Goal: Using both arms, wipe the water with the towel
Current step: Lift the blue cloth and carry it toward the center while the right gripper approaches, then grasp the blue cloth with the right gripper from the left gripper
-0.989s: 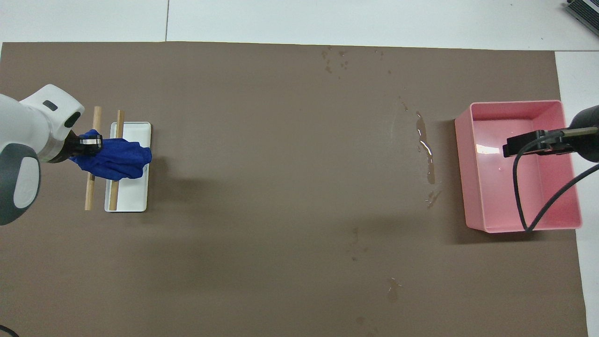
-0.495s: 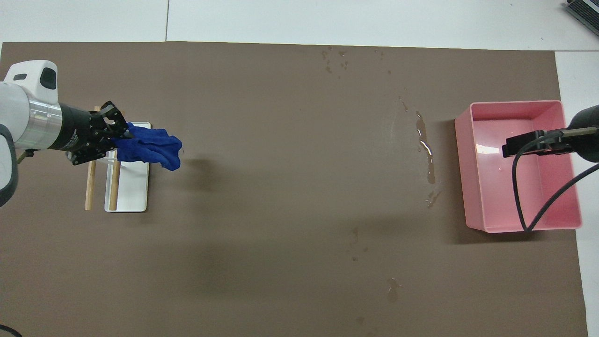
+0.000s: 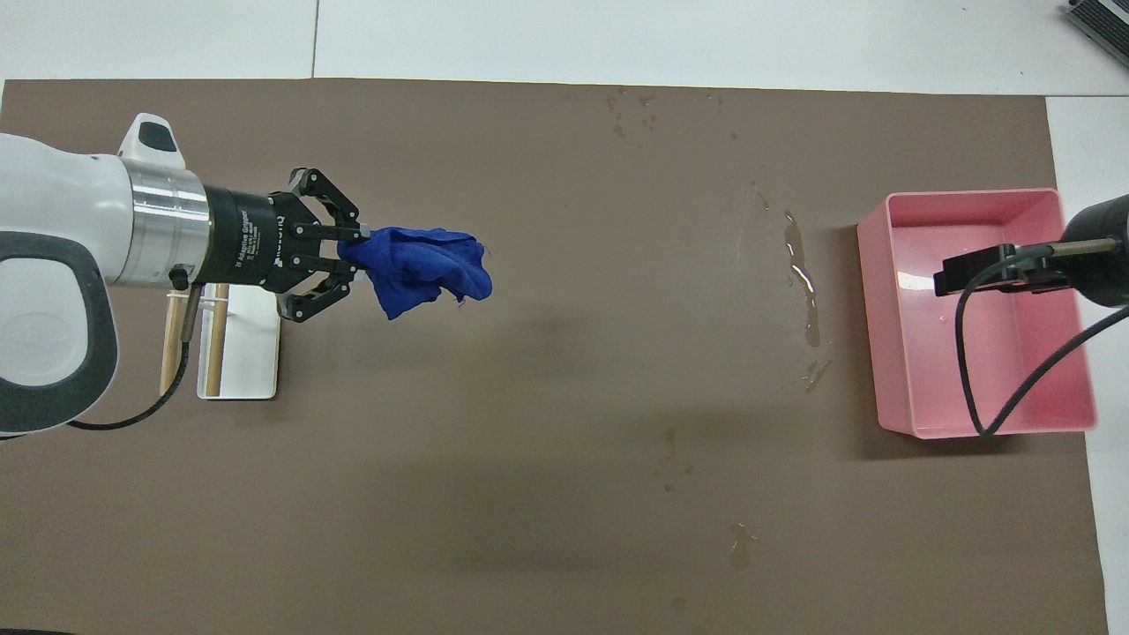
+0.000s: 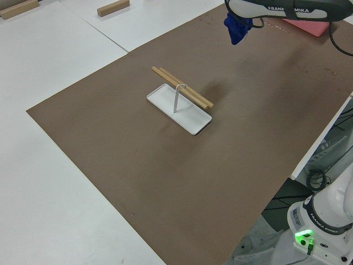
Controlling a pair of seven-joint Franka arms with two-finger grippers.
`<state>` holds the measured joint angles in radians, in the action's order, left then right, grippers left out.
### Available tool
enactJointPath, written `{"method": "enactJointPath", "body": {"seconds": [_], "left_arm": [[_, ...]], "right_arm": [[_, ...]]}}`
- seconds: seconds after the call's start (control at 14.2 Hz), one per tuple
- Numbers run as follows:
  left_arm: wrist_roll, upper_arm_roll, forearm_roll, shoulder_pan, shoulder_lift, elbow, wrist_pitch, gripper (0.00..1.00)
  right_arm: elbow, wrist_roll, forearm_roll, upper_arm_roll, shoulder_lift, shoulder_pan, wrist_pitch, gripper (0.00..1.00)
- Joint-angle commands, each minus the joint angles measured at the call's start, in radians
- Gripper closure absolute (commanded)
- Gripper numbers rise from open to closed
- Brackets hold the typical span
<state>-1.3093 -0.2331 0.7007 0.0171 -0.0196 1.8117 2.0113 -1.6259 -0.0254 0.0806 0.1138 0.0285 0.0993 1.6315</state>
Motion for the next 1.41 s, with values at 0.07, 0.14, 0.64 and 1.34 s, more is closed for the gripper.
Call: {"method": "enactJointPath", "body": {"seconds": [0.07,0.14,0.64,1.34], "left_arm": [[-0.139,-0.067,0.117,-0.002,0.013,0.011,0.107,1.00],[-0.160,-0.083,0.146,0.000,0.013,0.014,0.127,1.00],[-0.347,-0.127,0.255,0.184,0.016,0.089,0.487,1.00],[-0.464,-0.126,0.258,0.409,-0.002,0.101,0.806,1.00]], "right_arm": [[-0.051,-0.239,0.111,0.009,0.036,0.006,0.017,0.00],[-0.054,-0.325,0.142,0.010,0.036,0.005,0.024,0.00],[-0.120,-0.929,0.379,0.014,0.033,-0.101,0.269,0.00],[-0.238,-1.325,0.649,0.015,0.036,-0.220,0.439,0.00]]}}
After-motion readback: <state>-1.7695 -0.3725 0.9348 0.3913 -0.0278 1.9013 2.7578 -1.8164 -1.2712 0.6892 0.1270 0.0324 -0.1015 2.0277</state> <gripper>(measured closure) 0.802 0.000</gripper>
